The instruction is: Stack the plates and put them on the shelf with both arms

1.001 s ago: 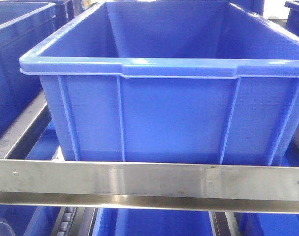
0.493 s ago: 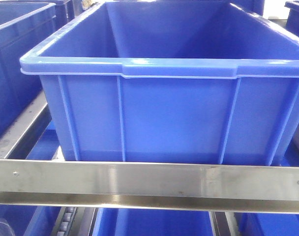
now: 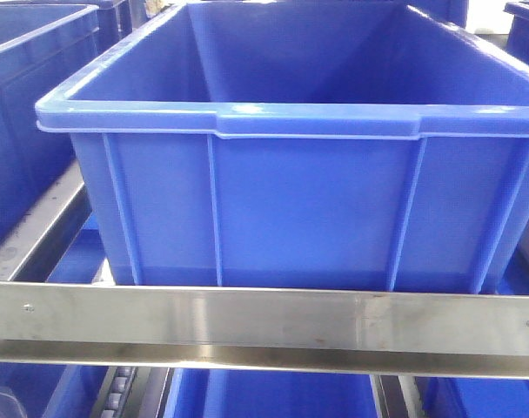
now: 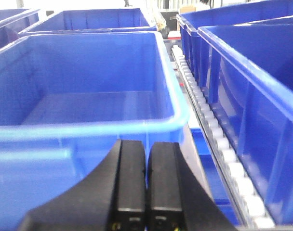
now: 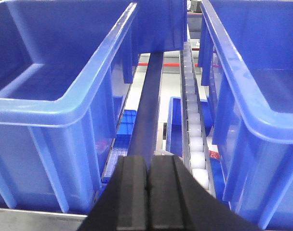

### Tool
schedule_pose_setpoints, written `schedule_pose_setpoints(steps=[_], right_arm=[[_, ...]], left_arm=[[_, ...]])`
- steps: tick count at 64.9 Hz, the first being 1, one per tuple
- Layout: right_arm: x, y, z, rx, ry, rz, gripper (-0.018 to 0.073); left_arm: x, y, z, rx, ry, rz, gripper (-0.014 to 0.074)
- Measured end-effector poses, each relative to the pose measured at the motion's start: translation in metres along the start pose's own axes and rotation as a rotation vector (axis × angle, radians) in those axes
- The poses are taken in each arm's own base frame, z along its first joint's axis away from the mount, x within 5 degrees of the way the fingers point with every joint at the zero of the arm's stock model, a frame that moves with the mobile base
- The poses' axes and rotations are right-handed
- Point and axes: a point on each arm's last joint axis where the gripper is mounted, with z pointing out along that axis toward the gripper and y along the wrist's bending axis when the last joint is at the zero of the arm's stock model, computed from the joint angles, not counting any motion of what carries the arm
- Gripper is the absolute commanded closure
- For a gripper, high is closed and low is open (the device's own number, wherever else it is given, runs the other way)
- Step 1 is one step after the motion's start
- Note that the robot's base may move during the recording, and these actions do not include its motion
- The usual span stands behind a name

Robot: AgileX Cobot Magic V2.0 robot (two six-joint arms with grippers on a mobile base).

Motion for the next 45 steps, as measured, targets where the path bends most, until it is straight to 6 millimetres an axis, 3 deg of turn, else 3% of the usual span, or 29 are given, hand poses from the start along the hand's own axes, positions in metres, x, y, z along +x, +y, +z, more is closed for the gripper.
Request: schedule_pose_setpoints(steps=[45], right_arm=[[0.0000,0.0000,0.0000,0.000,0.000,0.000,0.0511]], left_arm=[[-0.0033,0.0005,-0.0002,-0.006,-0.037,-0.012,0.0514]])
